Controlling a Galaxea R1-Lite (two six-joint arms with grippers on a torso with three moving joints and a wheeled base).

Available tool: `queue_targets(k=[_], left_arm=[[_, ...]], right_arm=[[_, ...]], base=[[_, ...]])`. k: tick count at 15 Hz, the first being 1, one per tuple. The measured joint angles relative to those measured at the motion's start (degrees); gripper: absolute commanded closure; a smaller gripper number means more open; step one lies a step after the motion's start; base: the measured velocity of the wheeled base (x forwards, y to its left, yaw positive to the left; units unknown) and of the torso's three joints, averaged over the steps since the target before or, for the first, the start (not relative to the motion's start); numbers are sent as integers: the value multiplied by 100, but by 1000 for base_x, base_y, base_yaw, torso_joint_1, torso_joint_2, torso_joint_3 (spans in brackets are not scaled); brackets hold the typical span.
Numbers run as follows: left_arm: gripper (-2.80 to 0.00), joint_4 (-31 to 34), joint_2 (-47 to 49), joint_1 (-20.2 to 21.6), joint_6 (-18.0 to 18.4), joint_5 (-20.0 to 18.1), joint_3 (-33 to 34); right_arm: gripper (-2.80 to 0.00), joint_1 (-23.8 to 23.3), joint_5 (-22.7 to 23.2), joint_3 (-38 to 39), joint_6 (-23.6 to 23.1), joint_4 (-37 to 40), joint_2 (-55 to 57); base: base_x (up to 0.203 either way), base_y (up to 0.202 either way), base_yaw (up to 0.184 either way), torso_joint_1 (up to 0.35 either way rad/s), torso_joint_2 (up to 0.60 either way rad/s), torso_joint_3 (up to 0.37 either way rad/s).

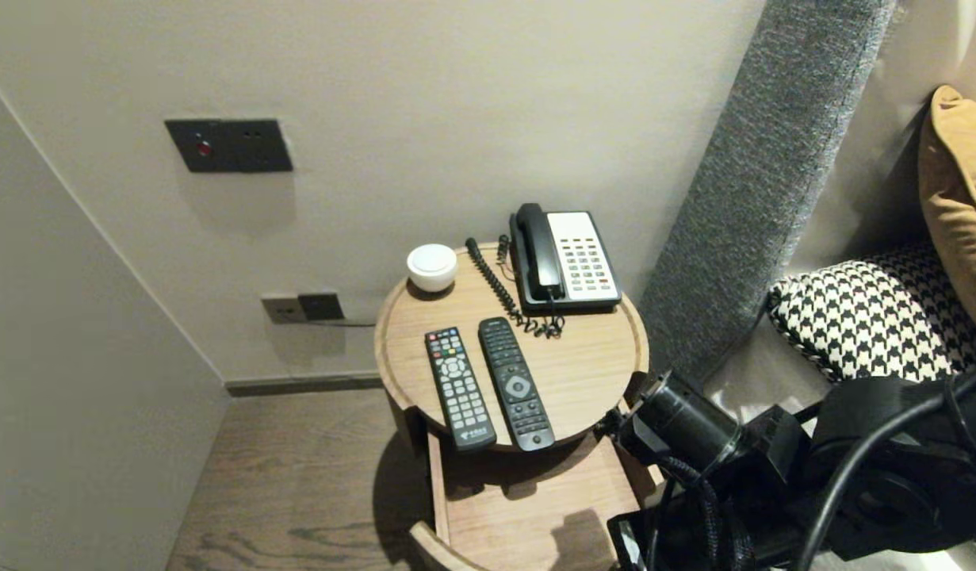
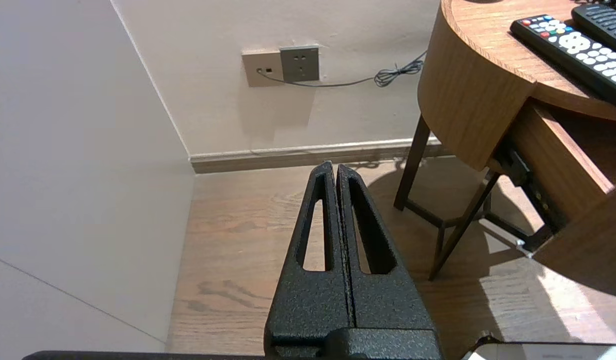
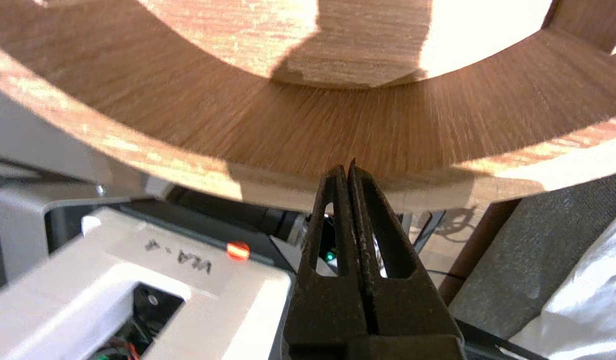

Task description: Open the nightstand drawer

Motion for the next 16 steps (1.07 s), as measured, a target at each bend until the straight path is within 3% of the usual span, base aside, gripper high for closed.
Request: queue_targets(k=[16], left_arm=[[0, -1, 0, 0, 0, 0, 0]], right_arm=[[0, 504, 172, 810, 87, -280, -318]], base=[[0, 0, 0, 0, 0, 0]])
